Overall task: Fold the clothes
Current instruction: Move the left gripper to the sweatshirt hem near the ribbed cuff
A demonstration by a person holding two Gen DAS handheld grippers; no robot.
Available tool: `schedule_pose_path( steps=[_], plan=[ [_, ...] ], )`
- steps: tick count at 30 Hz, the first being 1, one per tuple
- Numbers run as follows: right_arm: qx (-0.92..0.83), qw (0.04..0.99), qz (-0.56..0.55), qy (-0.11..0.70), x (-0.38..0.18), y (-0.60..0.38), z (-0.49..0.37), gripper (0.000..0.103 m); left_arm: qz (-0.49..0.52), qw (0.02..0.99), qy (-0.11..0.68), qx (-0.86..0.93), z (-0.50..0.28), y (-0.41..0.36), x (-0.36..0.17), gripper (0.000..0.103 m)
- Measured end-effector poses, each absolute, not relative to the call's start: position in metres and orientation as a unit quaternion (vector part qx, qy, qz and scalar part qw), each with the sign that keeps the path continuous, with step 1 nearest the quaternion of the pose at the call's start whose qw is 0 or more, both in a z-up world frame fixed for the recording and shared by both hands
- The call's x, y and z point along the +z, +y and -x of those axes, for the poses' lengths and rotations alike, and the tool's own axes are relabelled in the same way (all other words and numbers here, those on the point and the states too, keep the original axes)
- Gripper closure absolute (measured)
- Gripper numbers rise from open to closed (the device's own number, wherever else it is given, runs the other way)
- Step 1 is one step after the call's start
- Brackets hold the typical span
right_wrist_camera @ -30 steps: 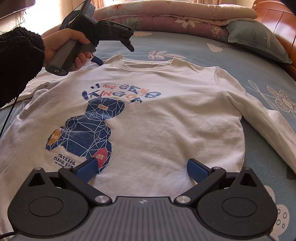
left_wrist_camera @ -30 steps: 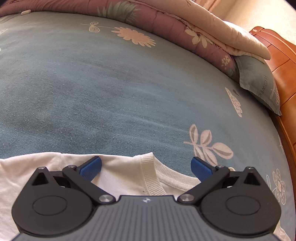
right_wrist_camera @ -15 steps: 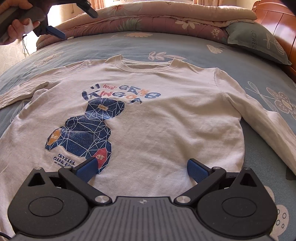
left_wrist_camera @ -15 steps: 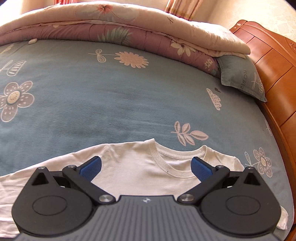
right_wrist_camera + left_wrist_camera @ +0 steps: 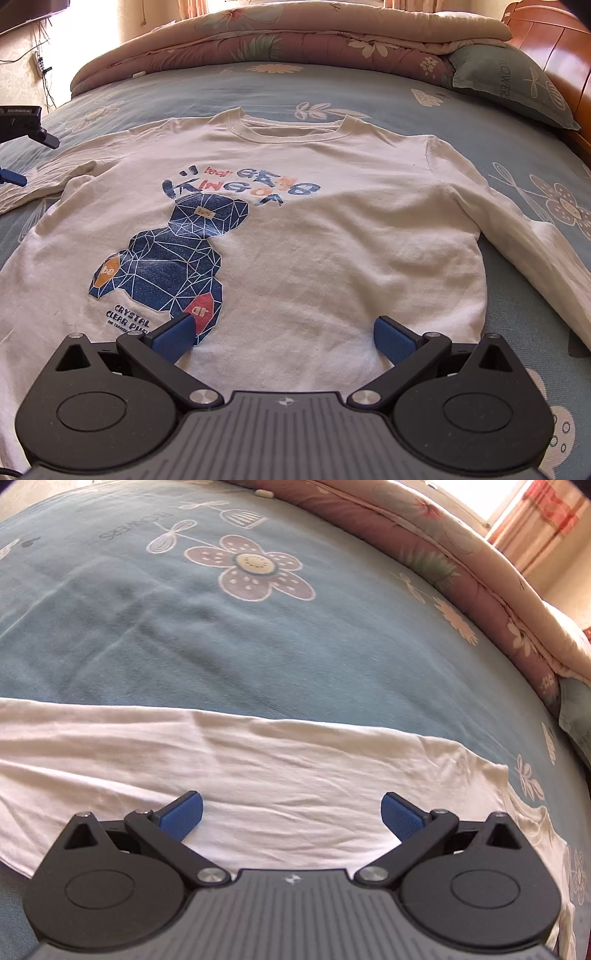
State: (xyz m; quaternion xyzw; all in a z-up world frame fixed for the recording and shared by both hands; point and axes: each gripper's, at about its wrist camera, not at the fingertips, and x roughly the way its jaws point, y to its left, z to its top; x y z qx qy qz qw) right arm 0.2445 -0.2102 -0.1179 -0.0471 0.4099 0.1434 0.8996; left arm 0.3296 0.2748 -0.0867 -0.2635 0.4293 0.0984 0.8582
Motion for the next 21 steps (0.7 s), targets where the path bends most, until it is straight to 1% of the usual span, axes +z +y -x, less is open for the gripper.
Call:
schedule_pose_path(
  steps=[5,8,10,13,15,18,20,21],
  plan=[
    [0.147,0.9,0.048,0.407,-0.119,-0.211,-0.245,0.0,0.311,0.869,0.371,0.107,-0.31,0.328,-0.099,0.001],
    [0.149,0.902,0.048,0.403,-0.12,-0.211,-0.245,0.0,0.306,0.861,0.372,0.162,-0.313,0.355,-0.097,0.001],
    [0.149,0.903,0.048,0.4,-0.12,-0.211,-0.245,0.0,0.325,0.85,0.368,0.189,-0.308,0.369,-0.093,0.001],
    [0.149,0.904,0.048,0.399,-0.12,-0.211,-0.245,0.0,0.365,0.846,0.355,0.157,-0.291,0.379,-0.092,0.001],
    [0.149,0.904,0.048,0.397,-0.121,-0.211,-0.244,0.0,0.369,0.842,0.371,0.133,-0.285,0.377,-0.099,0.001],
    [0.149,0.905,0.048,0.394,-0.121,-0.211,-0.244,0.0,0.316,0.865,0.362,0.141,-0.283,0.375,-0.103,0.001],
    [0.149,0.906,0.048,0.393,-0.121,-0.21,-0.244,0.0,0.292,0.868,0.359,0.183,-0.288,0.382,-0.105,0.001],
    [0.149,0.907,0.047,0.392,-0.121,-0.211,-0.244,0.0,0.296,0.863,0.359,0.197,-0.29,0.388,-0.101,0.001]
  ],
)
